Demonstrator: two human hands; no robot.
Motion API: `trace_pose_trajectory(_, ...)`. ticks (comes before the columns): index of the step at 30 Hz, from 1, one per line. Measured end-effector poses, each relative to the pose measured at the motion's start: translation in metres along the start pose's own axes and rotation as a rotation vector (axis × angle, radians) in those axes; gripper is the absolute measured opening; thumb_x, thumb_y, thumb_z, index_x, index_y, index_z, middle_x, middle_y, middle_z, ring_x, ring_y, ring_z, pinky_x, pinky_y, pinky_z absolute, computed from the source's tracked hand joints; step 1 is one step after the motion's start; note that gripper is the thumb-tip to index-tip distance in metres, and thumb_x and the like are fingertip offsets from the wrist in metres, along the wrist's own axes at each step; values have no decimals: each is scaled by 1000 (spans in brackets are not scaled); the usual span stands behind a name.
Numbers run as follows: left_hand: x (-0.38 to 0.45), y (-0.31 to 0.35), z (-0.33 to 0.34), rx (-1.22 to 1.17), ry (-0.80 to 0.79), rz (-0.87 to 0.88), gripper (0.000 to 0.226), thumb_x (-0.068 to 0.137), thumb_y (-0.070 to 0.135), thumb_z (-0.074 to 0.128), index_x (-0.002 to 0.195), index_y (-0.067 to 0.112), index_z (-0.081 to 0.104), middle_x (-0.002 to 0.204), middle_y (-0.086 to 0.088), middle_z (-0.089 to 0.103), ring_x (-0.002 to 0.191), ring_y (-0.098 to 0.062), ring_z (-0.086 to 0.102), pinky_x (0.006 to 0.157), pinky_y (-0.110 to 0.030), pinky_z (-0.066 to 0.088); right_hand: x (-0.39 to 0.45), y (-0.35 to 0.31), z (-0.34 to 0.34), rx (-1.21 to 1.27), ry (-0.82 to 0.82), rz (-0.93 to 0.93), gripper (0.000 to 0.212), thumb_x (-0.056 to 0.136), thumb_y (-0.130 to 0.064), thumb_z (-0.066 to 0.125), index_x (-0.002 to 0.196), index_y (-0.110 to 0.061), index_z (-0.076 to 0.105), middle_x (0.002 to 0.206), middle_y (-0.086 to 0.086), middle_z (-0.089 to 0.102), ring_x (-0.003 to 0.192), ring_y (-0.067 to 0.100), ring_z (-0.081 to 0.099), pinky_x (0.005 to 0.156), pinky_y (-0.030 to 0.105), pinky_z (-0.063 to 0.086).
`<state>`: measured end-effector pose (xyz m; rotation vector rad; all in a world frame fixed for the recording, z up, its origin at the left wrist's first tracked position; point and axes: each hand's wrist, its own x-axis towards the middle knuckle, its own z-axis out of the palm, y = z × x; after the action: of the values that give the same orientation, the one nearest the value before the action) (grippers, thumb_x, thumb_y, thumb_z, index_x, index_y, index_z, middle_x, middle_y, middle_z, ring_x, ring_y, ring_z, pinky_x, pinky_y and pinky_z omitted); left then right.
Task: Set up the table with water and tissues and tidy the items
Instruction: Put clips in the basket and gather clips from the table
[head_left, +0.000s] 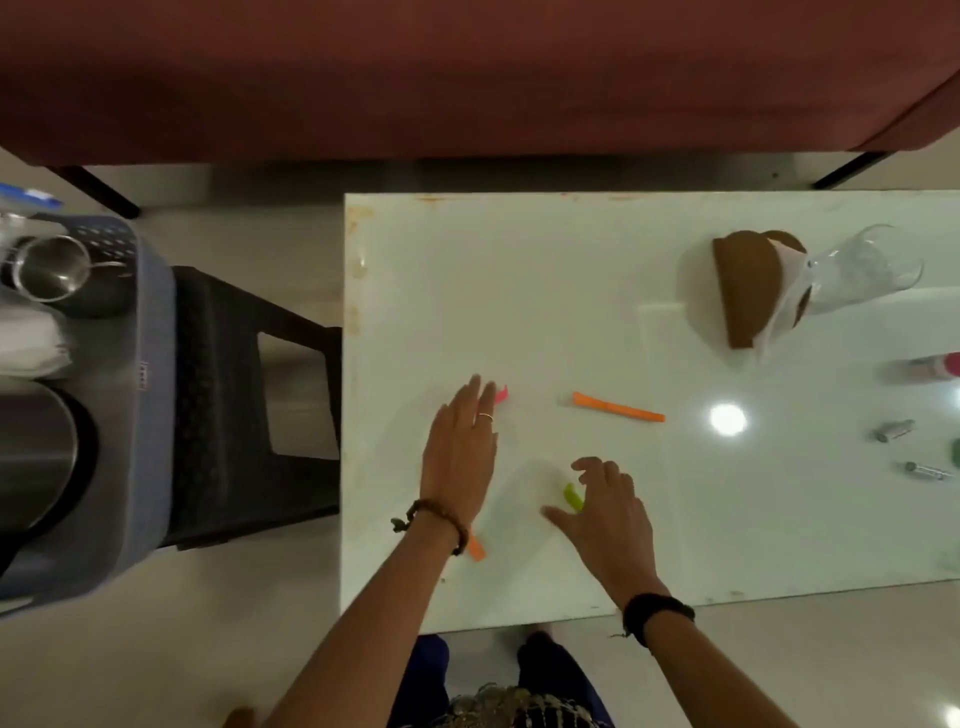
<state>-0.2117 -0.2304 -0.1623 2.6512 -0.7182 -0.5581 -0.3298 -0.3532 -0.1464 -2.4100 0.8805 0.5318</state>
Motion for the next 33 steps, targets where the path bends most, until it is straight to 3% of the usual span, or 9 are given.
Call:
trace_pose_trajectory(3,13,-3,25,160,-10,-99,50,97,8,32,146,15,20,150,-7,29,137,-21,30,109,-30,27,2,21,10,-89,-45,-57,48,80,-30,69,119,-19,42,113,-2,47,102,18,49,80,29,47)
trace_pose_trajectory(7,10,5,32,159,76,-90,49,90,-5,37,134,16,42,120,-5,51,106,-22,50,87,-30,38,7,27,10,-25,-62,-160,12,90,-15,53,101,-16,50,97,0,53,87,19,56,63,25,40)
trace_pose_trajectory(11,-20,13,-4,-216,219,-215,31,96,7,42,125,11,54,115,-8,58,104,-23,55,89,-34,46,1,-9,-9,516,-19,-19,4,88,-11,61,91,-12,59,89,3,63,77,19,59,62,28,47)
trace_pose_trajectory(15,-74,-1,-70,-666,490,-462,18,92,29,54,108,30,61,102,14,61,92,-2,61,78,-13,51,-19,-93,-29,839,-17,-108,14,81,-6,66,85,-17,60,80,-4,66,63,-2,60,52,4,42)
trace_pose_trajectory(19,-125,-71,-139,-558,772,-566,26,86,12,62,102,32,59,89,9,63,79,-6,61,68,-13,46,-50,-202,-20,907,-102,-311,33,81,-10,67,106,-25,51,78,-5,64,68,5,64,59,10,48)
trace_pose_trajectory(22,-149,-129,-165,-498,777,-656,18,86,8,59,98,21,58,90,-3,65,80,-21,62,73,-29,48,-69,-278,10,857,-116,-473,27,82,-9,66,96,-27,52,67,-12,59,62,2,59,57,12,47)
trace_pose_trajectory(24,-159,-159,-168,-413,697,-700,9,91,21,54,93,14,59,87,-7,63,80,-25,61,71,-28,45,-76,-317,37,744,-108,-552,23,83,-12,64,91,-28,50,66,-13,56,58,2,55,53,11,43)
trace_pose_trajectory(28,-158,-202,-153,-273,385,-689,17,94,22,47,97,8,57,100,-10,58,89,-28,62,77,-41,53,-73,-353,87,207,3,-658,11,91,-23,54,99,-18,49,75,-7,56,59,9,50,48,14,27)
trace_pose_trajectory(33,-144,-241,-139,-203,276,-663,17,97,15,41,106,8,53,114,-10,53,97,-28,62,85,-39,53,-58,-367,116,-250,104,-634,9,95,-22,48,98,-14,47,74,2,56,62,17,49,47,24,26)
